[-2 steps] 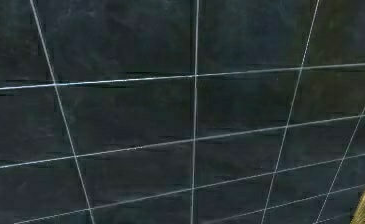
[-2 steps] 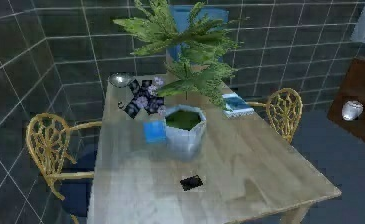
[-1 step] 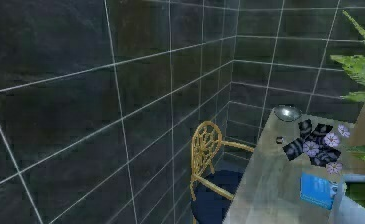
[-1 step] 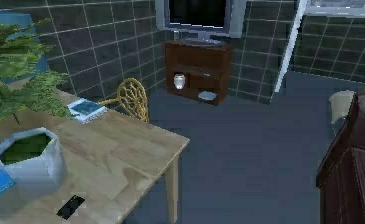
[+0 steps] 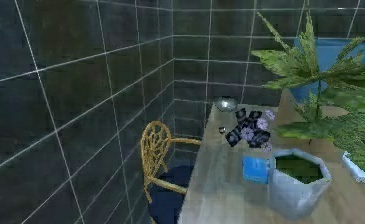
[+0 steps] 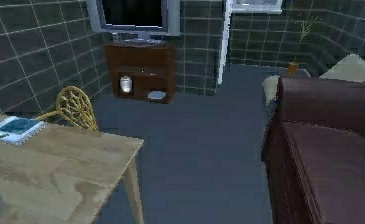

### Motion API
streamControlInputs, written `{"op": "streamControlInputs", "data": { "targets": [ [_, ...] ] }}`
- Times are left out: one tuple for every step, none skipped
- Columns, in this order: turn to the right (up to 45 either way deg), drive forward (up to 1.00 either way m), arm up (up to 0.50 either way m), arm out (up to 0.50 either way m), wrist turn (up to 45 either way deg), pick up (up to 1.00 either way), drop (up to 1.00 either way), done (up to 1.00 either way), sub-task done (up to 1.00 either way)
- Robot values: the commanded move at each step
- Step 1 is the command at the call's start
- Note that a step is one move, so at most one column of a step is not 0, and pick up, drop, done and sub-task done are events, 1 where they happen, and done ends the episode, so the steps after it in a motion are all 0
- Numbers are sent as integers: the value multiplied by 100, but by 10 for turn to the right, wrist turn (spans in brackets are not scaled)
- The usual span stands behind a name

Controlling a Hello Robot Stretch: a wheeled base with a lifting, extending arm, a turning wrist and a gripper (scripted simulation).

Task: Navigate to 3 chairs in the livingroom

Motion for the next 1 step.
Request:
{"op": "streamControlInputs", "data": {
  "targets": [
    [0, 0, 0, 0, 0, 0, 0, 100, 0]
  ]
}}
